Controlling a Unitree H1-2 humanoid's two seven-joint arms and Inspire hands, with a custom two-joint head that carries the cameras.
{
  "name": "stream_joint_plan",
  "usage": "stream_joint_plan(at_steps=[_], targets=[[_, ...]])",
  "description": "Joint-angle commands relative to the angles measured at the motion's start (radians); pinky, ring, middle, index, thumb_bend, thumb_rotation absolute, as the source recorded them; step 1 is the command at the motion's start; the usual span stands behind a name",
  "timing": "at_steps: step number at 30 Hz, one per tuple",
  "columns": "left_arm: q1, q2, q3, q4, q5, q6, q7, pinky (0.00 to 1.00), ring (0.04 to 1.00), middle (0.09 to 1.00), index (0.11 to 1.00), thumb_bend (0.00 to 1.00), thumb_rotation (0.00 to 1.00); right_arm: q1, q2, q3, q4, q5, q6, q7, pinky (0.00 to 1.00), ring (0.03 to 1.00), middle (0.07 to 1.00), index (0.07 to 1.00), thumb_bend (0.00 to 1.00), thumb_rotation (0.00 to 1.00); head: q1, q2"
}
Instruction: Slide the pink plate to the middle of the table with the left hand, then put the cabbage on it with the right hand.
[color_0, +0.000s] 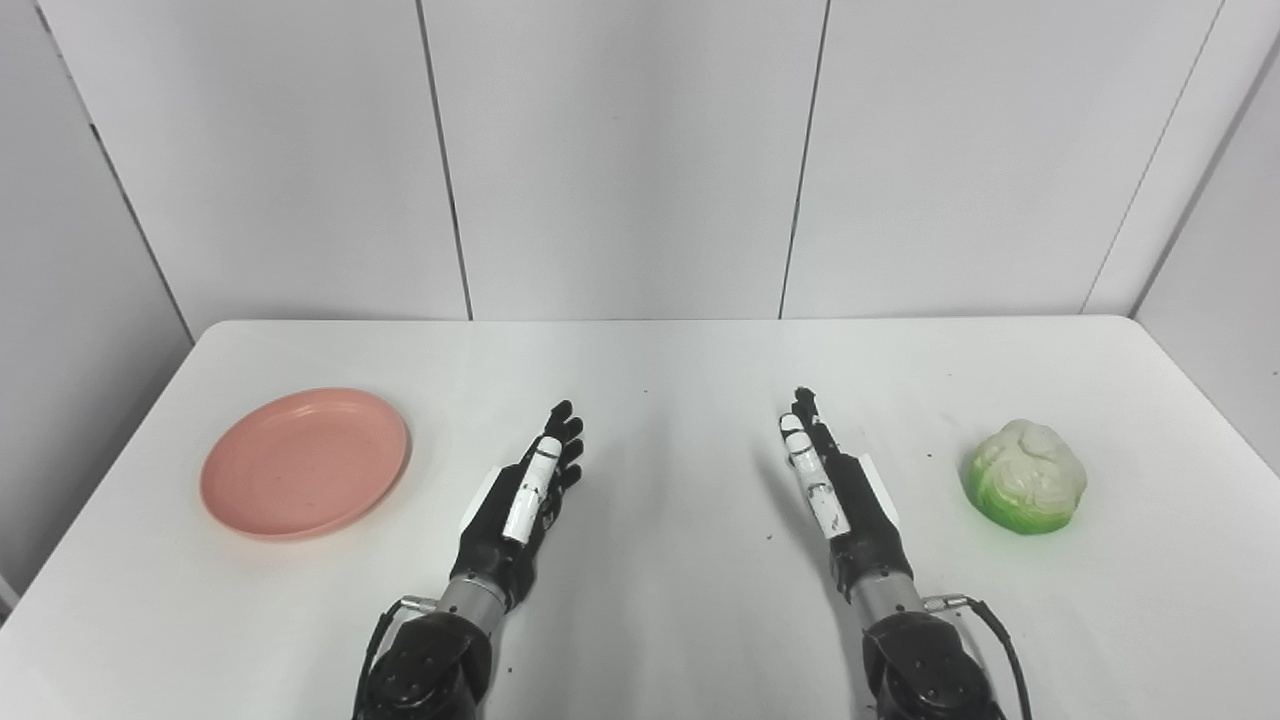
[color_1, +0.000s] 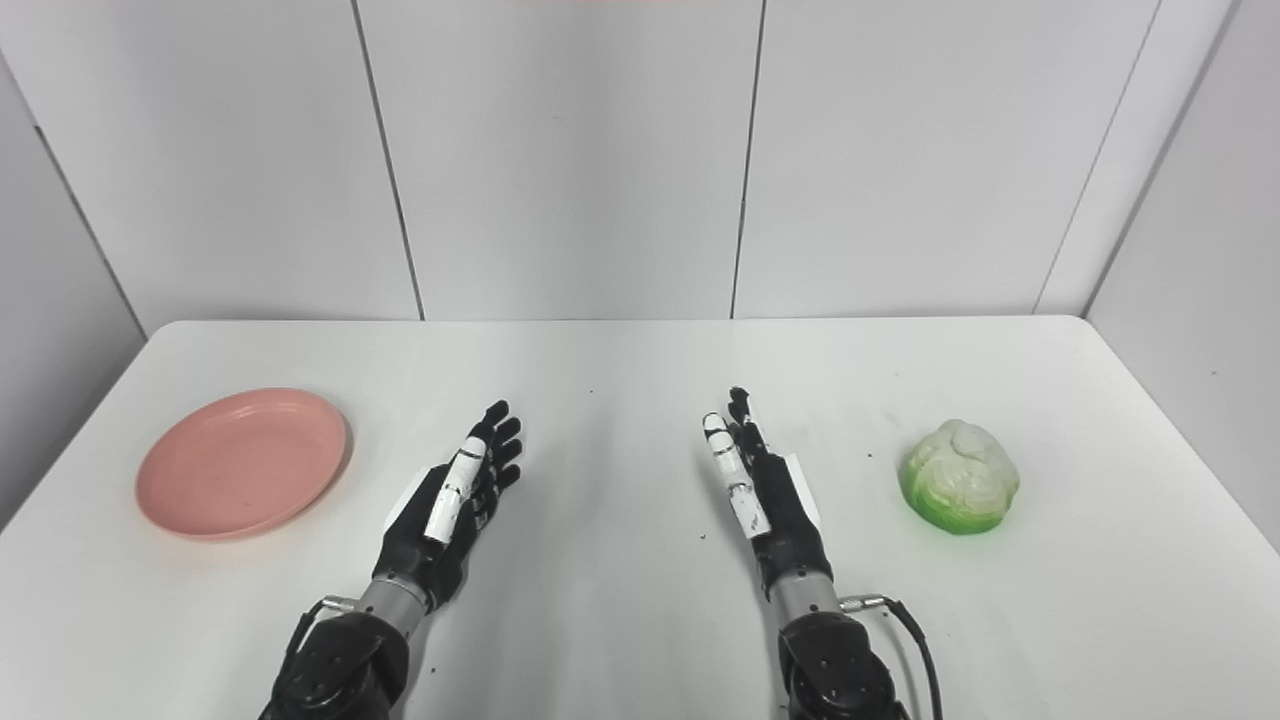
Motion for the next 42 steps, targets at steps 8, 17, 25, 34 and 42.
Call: stream_joint_plan(at_steps=[8,17,25,34,42], targets=[[-0.022,-0.002,0.004,-0.025,0.000,-0.027,-0.001,1.00,1.000,1.000,1.000,0.46,1.00,-0.028,0.006,-0.002,-0.029,0.006,-0.029,-0.003,0.97,0.989,1.000,1.000,0.22,1.00,0.001,0.001],[-0.023,-0.003,0.008,-0.022,-0.007,-0.026,-0.003,1.00,1.000,1.000,0.997,0.47,1.00,-0.029,0.008,0.000,-0.027,0.001,-0.030,-0.007,0.96,0.987,1.000,1.000,0.20,1.00,0.001,0.000],[-0.025,-0.003,0.005,-0.016,0.002,-0.037,-0.001,1.00,0.997,0.998,0.992,0.48,1.00,-0.029,0.009,-0.003,-0.024,0.006,-0.031,-0.007,0.97,0.987,1.000,1.000,0.20,1.00,0.018,-0.005],[-0.029,-0.040,-0.021,0.011,0.032,-0.062,0.018,1.00,1.000,1.000,1.000,0.45,1.00,-0.012,-0.027,-0.016,-0.041,0.030,-0.024,0.018,0.97,0.987,1.000,1.000,0.21,1.00,0.181,-0.046],[-0.052,-0.085,-0.056,0.099,0.096,-0.140,0.059,1.00,1.000,1.000,0.995,0.47,1.00,0.000,-0.071,-0.038,-0.035,0.078,-0.070,0.056,1.00,1.000,1.000,1.000,0.17,1.00,0.341,-0.098]])
